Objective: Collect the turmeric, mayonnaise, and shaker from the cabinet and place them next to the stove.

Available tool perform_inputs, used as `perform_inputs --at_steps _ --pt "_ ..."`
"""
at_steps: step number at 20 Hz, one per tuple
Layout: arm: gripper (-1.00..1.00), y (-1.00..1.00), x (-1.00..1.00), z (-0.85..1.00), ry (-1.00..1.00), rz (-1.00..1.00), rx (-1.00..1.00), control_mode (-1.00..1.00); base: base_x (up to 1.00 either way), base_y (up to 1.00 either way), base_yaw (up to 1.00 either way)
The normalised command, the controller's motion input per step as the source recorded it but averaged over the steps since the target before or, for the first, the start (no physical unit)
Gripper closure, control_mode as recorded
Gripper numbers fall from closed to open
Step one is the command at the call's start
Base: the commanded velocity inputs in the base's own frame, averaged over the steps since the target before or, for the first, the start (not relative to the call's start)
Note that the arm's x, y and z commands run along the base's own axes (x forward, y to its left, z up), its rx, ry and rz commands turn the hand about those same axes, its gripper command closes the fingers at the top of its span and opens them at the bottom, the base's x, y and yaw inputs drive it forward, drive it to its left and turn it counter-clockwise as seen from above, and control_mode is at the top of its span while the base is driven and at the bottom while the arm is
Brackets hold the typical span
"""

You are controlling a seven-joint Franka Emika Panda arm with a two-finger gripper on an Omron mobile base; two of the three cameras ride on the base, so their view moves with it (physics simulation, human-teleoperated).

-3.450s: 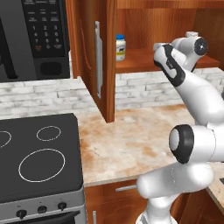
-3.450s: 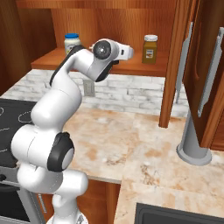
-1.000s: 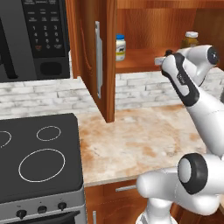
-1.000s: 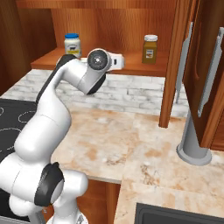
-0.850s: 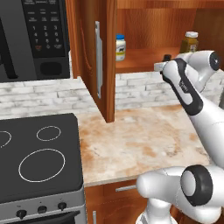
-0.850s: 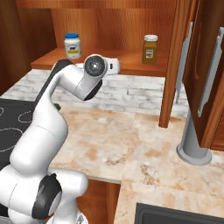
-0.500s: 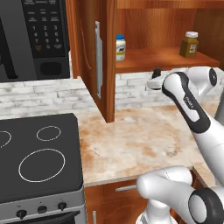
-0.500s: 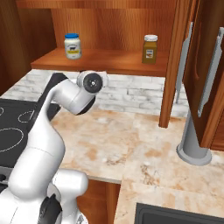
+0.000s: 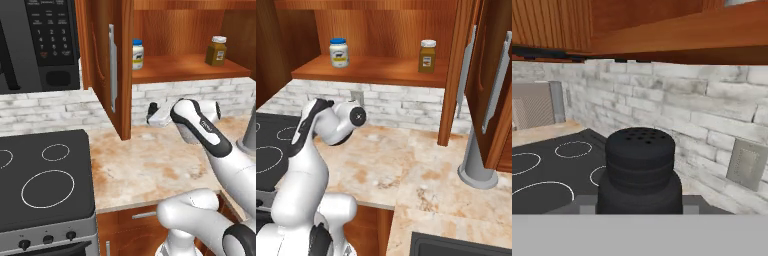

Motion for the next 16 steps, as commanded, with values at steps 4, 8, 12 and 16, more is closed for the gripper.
perform_inputs --at_steps 4,8,12,16 --pt "1.0 0.13 0.38 -0.66 0.01 0.16 -0.08 -1.0 0.0 0.0 0.0" --pt "1.0 0.0 0.51 -0.58 0.04 0.16 -0.09 -1.0 0.0 0.0 0.0" --pt "1.0 0.21 0.77 -0.52 0.01 0.17 0.0 -1.0 0.0 0.0 0.0" --pt "1.0 0.42 0.74 -0.46 0.0 0.15 0.0 -1.0 0.0 0.0 0.0"
